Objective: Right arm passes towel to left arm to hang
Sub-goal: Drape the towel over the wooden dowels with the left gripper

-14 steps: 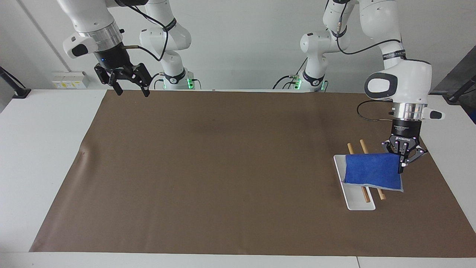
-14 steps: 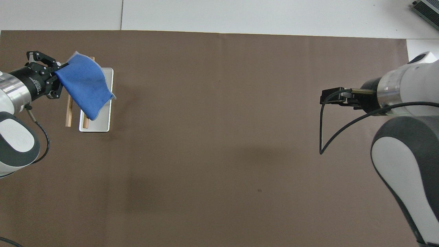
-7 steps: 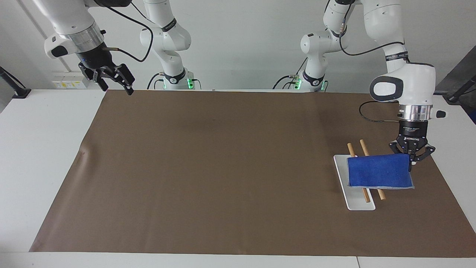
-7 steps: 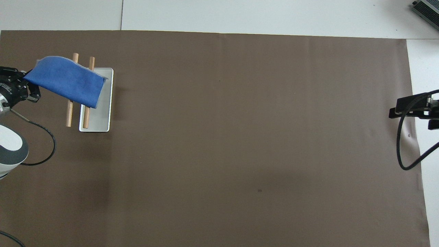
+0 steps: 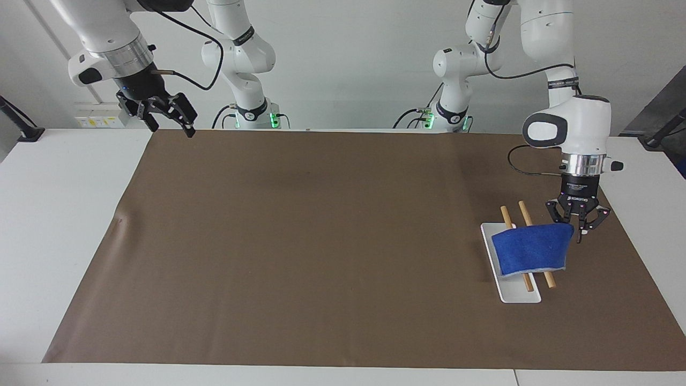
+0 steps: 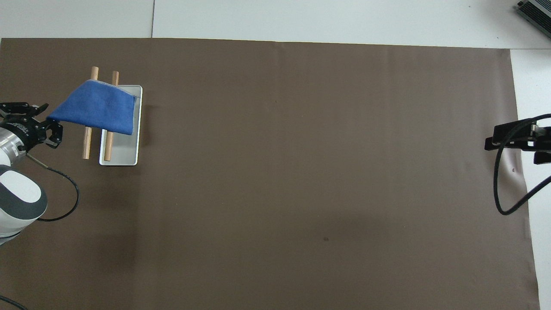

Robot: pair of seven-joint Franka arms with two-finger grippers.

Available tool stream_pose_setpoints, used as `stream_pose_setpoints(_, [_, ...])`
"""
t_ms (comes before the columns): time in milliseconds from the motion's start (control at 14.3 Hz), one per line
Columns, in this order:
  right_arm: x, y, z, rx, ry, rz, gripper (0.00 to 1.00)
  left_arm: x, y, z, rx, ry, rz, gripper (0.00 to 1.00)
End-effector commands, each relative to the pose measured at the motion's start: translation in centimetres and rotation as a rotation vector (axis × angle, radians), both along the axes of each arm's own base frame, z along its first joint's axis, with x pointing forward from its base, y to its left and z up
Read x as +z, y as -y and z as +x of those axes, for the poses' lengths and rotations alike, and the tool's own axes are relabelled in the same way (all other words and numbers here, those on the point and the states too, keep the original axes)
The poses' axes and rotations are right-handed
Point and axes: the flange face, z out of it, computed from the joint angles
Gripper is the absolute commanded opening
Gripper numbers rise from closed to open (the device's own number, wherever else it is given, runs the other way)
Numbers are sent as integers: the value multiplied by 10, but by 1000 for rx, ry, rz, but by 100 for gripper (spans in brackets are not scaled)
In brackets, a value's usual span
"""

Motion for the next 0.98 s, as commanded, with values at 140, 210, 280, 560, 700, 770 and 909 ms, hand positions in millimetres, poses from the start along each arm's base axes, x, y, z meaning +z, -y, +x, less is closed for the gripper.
stream_pose_setpoints(140, [-1, -1, -7, 58, 1, -42, 100, 13, 5, -3, -114, 21, 92, 100])
stream_pose_setpoints(210, [0, -4, -7, 87, 3, -68, 100, 22, 6, 2, -147, 39, 122, 100])
stream_pose_setpoints(280, [0, -3, -6, 117, 11, -78, 100, 30, 7, 5, -177, 48, 144, 100])
stream_pose_setpoints(560, [-1, 11, -6, 88, 11, -50, 100, 45, 12, 3, -334, 27, 229, 100])
stream_pose_setpoints(700, [-2, 9, -7, 77, 4, -48, 100, 43, 16, -1, -489, -34, 269, 100])
stream_pose_setpoints(770, [-5, 6, -10, 54, -9, -46, 100, 41, 15, -5, -547, -57, 284, 100])
stream_pose_setpoints(909, [-9, 2, -13, 27, -14, -45, 100, 39, 13, -8, -635, -74, 322, 100])
